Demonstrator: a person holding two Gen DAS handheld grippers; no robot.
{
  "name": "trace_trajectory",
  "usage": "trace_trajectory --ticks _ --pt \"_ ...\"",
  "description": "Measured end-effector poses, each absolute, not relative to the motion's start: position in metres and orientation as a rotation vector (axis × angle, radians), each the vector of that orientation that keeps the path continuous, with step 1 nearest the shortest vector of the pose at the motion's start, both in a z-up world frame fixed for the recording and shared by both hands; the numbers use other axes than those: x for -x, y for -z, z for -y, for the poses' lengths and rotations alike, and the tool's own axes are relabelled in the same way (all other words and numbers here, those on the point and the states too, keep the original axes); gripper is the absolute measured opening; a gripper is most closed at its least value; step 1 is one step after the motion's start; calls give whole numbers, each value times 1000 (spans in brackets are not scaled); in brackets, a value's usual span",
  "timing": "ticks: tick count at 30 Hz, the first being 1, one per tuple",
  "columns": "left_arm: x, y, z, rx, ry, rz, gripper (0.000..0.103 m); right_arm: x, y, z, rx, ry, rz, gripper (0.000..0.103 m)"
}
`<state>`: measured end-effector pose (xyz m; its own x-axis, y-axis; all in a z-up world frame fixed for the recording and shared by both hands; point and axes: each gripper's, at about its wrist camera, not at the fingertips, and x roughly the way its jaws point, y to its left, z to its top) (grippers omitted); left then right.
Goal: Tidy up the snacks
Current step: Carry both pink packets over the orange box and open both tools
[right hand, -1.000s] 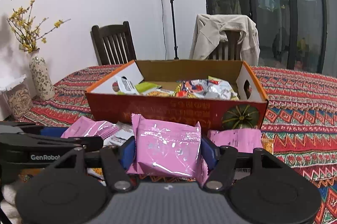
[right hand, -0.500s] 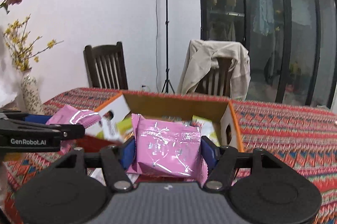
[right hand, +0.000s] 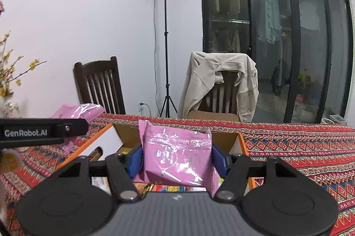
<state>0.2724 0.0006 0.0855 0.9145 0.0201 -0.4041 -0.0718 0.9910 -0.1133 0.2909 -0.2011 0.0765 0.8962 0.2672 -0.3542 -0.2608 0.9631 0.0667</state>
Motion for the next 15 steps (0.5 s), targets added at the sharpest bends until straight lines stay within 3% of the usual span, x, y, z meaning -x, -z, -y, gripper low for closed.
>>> trace_trajectory --ticks 15 --pt "-310 -38 -17 163 -69 -476 71 -331 -38 200 -20 -261 -389 64"
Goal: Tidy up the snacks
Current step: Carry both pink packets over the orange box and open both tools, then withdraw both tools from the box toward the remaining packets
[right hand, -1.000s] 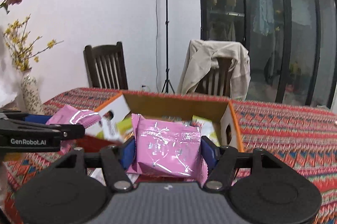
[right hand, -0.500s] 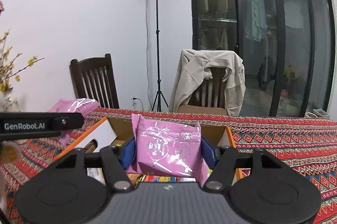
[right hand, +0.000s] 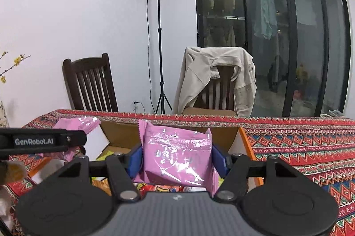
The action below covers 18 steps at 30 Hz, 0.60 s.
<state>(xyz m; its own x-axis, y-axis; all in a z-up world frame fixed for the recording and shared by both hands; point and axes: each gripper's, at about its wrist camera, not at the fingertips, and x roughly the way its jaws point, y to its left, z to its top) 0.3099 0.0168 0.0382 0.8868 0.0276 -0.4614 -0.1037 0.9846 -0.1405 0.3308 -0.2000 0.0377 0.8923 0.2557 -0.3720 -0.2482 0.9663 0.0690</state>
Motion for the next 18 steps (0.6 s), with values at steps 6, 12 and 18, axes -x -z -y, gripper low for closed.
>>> trace_trajectory --ticks 6,12,18 --pt "-305 -39 -17 162 -64 -440 99 -337 -32 205 -44 -252 -427 72" --pt "-296 -47 -18 179 -69 -394 103 -332 -35 212 -73 -250 -419 103" --pt "-289 -56 -17 195 -63 -377 103 -328 -38 216 -83 -251 -414 103"
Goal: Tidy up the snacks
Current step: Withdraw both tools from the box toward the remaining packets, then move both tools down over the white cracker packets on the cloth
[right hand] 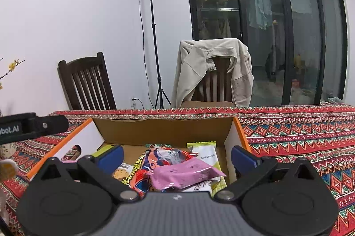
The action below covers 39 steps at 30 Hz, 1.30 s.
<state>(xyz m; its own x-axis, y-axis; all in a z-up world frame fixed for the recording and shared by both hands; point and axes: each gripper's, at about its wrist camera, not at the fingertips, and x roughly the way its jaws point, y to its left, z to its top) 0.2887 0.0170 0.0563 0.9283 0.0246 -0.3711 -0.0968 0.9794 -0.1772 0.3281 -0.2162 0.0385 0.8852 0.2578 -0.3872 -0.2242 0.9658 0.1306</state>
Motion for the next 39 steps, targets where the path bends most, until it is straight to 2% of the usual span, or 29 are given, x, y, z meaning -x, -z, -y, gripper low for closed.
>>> trace_trajectory --ticks 9,17,30,39 --pt "-245 -87 -17 195 -32 -355 103 -292 -61 221 -65 -251 -405 103" --pt "-190 -91 -25 166 -45 -388 103 -243 -70 226 -47 -266 -428 103" --pt "-103 -52 -36 131 -77 -486 103 -156 -39 209 13 -332 -540 103" --pt "-70 -18 -38 124 -77 -558 103 -117 -3 196 39 -338 -625 103"
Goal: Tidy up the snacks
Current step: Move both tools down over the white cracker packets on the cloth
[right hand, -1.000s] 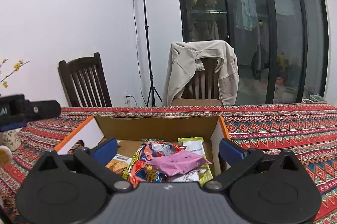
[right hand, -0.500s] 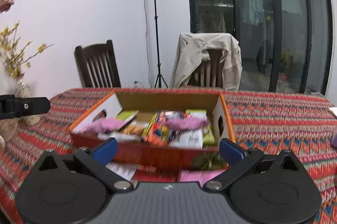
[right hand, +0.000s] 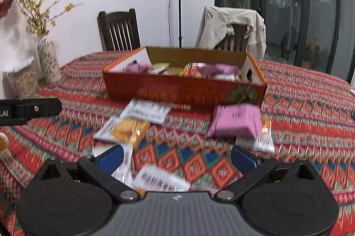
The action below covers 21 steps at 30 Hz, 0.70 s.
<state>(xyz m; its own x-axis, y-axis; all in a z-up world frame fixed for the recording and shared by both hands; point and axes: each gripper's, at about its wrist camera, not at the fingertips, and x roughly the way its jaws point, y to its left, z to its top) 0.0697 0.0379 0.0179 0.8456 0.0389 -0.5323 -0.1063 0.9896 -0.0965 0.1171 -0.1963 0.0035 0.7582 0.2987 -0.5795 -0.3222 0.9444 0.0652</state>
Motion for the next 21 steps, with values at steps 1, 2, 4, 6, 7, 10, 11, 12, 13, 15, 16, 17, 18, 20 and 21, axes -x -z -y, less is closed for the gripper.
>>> trace_trajectory --ticks 1,2,4,6,7,10,11,12,13,15,16,17,18,20,21 --pt "-67 -15 -38 126 -77 -564 103 -113 1 196 43 -341 -634 103" --pt "-65 -13 -38 127 -77 -569 103 -110 4 194 50 -343 -641 103" --pt "-61 -8 -38 131 -78 -581 103 -104 10 190 65 -341 -651 103" --pt "-56 -4 -38 131 -81 -588 103 -99 15 187 77 -340 -660 103" --pt "-54 -3 -37 131 -81 -590 103 -95 17 186 81 -343 -664 103" --pt "-47 3 -36 132 -76 -596 103 -88 23 183 87 -352 -669 103" --pt "-46 4 -36 132 -77 -596 103 -87 25 181 93 -351 -668 103" --pt "-44 5 -36 131 -79 -597 103 -86 26 180 100 -345 -668 102" --pt "-42 7 -35 132 -80 -598 103 -86 27 178 103 -340 -669 101" --pt "-40 8 -34 135 -78 -600 103 -87 28 176 106 -336 -671 97" --pt "-39 9 -33 136 -77 -601 103 -88 29 176 106 -334 -673 94" --pt "-39 10 -32 136 -76 -603 103 -88 30 175 110 -334 -675 90" --pt "-39 10 -32 136 -76 -605 103 -87 30 175 107 -340 -672 88" --pt "-39 12 -29 135 -76 -610 103 -86 30 176 107 -351 -664 77" --pt "-39 12 -28 135 -74 -612 103 -85 29 177 106 -354 -661 74"
